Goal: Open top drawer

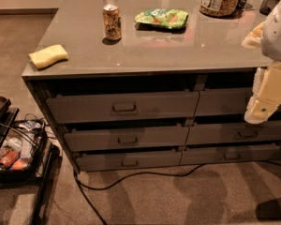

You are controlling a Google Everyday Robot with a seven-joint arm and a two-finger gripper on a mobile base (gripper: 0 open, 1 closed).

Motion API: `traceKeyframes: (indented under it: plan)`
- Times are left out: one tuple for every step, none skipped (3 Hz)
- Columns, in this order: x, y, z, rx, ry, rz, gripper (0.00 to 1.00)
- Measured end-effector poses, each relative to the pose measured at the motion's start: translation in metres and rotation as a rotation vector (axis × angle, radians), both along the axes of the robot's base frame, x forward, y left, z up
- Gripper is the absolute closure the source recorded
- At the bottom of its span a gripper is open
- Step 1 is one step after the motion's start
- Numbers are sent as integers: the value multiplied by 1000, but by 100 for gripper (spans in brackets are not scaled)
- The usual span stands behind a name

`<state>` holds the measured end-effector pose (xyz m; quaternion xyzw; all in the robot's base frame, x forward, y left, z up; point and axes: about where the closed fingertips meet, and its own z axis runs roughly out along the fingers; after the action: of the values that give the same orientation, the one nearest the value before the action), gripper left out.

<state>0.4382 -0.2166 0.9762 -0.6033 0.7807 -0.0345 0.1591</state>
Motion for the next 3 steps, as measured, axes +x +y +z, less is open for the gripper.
traceKeyframes:
  plan:
    - [0, 0, 0, 0, 0, 0, 0]
    - [2, 2, 2, 75, -19, 28, 0]
    - [15, -20, -4, 235, -58, 74, 0]
